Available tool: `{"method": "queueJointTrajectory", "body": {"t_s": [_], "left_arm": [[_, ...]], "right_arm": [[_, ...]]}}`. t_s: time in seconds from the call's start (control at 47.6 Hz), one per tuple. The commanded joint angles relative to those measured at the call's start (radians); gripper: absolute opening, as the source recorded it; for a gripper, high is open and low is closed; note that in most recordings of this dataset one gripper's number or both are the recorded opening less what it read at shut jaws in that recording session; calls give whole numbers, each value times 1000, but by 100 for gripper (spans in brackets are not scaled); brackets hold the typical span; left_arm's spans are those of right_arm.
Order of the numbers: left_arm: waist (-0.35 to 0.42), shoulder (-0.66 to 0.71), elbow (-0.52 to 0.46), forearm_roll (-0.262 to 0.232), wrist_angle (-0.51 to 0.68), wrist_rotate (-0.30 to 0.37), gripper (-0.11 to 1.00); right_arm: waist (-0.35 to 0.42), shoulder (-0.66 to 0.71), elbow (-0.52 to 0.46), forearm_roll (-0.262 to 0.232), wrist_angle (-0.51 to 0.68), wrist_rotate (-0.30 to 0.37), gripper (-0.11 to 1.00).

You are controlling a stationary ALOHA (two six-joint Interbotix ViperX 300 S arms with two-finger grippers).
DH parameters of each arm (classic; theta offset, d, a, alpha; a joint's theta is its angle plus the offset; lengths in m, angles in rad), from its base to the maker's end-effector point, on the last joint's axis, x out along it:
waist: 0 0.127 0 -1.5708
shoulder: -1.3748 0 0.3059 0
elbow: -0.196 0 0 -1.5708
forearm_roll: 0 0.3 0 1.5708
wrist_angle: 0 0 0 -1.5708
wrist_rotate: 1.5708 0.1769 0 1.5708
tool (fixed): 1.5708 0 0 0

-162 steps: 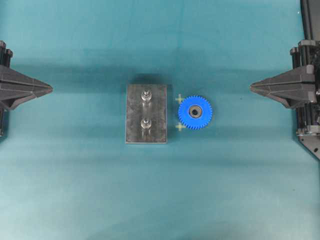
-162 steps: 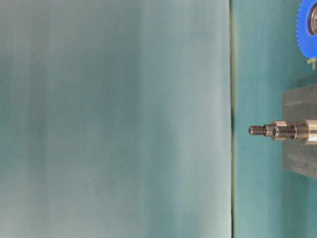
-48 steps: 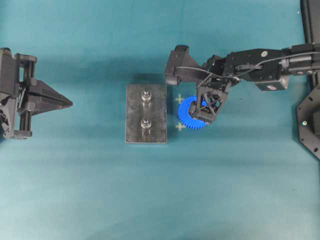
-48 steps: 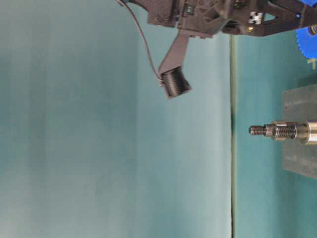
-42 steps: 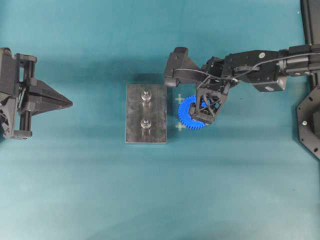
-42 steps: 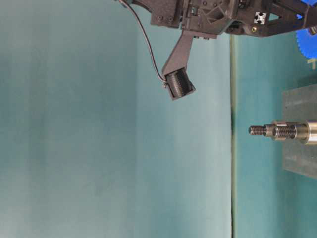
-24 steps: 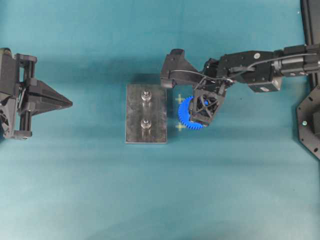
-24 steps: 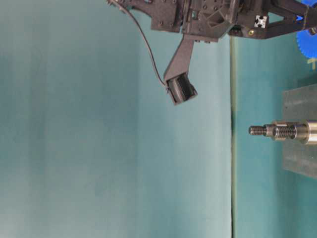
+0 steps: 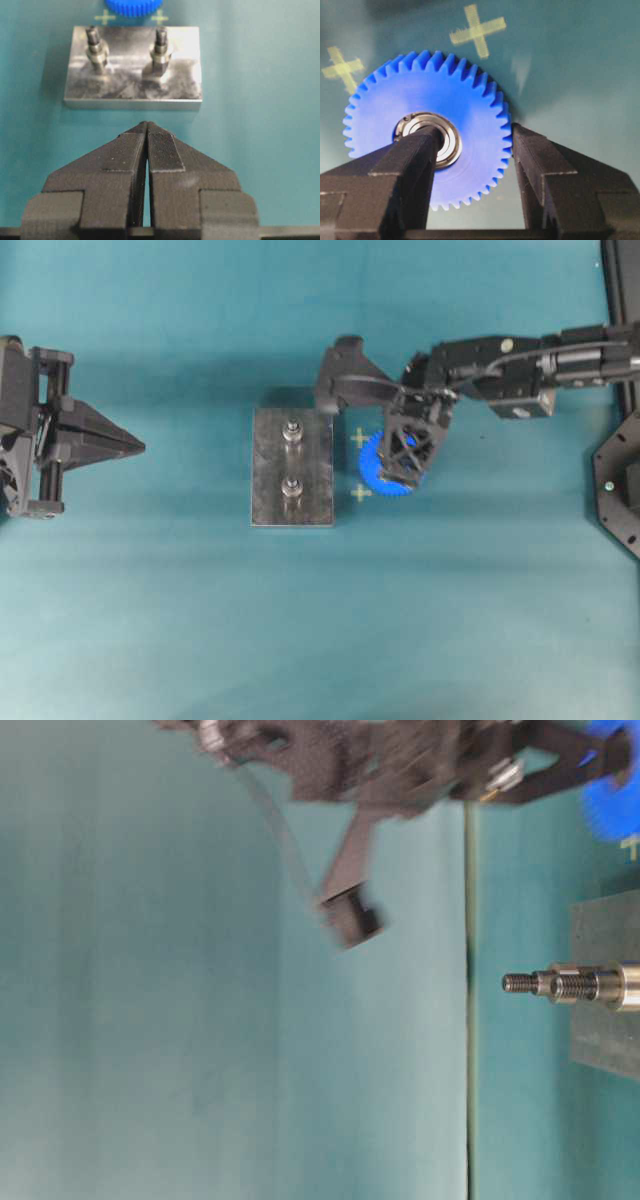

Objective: Fit the large gear onto the shaft.
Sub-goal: 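Lift the blue gear and carry it over the upper shaft, then align the gear bore with the upper shaft and lower it on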

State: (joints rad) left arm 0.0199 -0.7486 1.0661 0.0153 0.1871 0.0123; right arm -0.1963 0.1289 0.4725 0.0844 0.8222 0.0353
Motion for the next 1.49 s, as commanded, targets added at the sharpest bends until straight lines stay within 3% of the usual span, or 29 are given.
{"method": "queueJointTrajectory", "body": {"t_s": [0.0, 0.21, 0.714, 0.966, 1.47], "left_arm": [[2, 0, -17, 3, -6, -2, 0], [2, 0, -14, 2, -6, -3, 0], [2, 2, -12, 2, -6, -6, 0], [2, 2, -18, 3, -3, -6, 0], [2, 3, -17, 3, -5, -6, 0]], "right_arm": [[-6, -49, -78, 2, 44, 6, 48], [-17, -28, -236, 0, 149, -5, 48], [-32, 126, -508, 2, 222, -49, 48], [-34, 181, -557, 2, 244, -57, 48], [-32, 212, -558, 6, 259, -55, 48]]}}
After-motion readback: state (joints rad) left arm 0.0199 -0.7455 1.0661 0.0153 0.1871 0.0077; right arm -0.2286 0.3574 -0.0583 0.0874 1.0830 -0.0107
